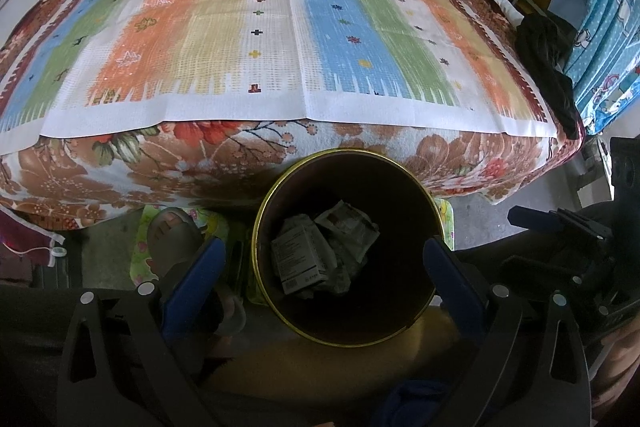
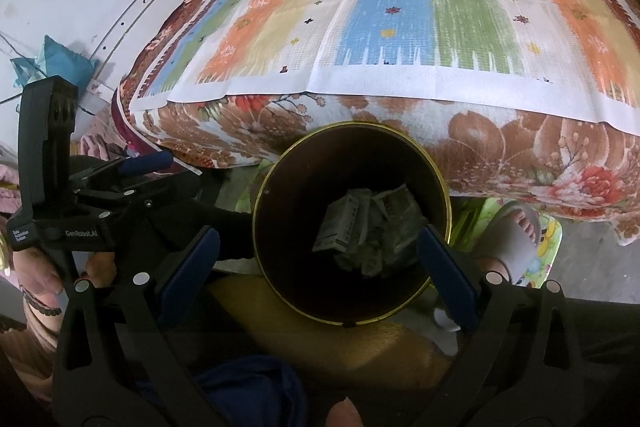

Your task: Collect trash

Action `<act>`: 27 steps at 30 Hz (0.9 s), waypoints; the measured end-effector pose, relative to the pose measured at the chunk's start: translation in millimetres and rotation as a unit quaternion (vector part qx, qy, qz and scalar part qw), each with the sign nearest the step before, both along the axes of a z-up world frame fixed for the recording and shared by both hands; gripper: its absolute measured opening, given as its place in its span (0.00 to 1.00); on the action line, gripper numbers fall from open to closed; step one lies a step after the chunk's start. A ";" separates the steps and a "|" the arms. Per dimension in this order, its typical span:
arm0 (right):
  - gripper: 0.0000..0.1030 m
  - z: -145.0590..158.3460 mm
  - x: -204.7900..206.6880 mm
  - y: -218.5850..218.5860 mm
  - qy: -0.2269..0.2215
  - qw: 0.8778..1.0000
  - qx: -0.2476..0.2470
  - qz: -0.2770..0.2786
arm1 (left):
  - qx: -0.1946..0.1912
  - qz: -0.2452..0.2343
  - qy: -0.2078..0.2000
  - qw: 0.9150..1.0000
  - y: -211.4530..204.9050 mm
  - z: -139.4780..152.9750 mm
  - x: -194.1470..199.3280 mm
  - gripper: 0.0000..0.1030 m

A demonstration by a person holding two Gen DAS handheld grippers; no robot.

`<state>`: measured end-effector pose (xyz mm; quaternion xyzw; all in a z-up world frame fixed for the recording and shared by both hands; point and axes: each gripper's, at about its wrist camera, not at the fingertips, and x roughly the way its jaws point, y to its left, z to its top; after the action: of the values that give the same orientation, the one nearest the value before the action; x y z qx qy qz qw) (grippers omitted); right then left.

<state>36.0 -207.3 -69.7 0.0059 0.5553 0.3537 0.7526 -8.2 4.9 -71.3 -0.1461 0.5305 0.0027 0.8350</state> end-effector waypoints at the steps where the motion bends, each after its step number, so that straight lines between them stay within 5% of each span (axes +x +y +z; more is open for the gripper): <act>1: 0.91 0.1 0.0 0.1 0.000 1.000 0.000 0.000 | 0.000 -0.001 0.000 1.000 -0.2 0.2 0.0 0.94; 27: 0.91 -0.9 1.4 0.6 0.004 1.000 0.002 -0.005 | 0.002 -0.001 0.000 1.000 -1.6 -2.2 0.1 0.94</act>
<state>37.4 -206.7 -70.7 0.0111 0.5576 0.3512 0.7521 -8.2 3.3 -73.5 -0.1434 0.5310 0.0030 0.8352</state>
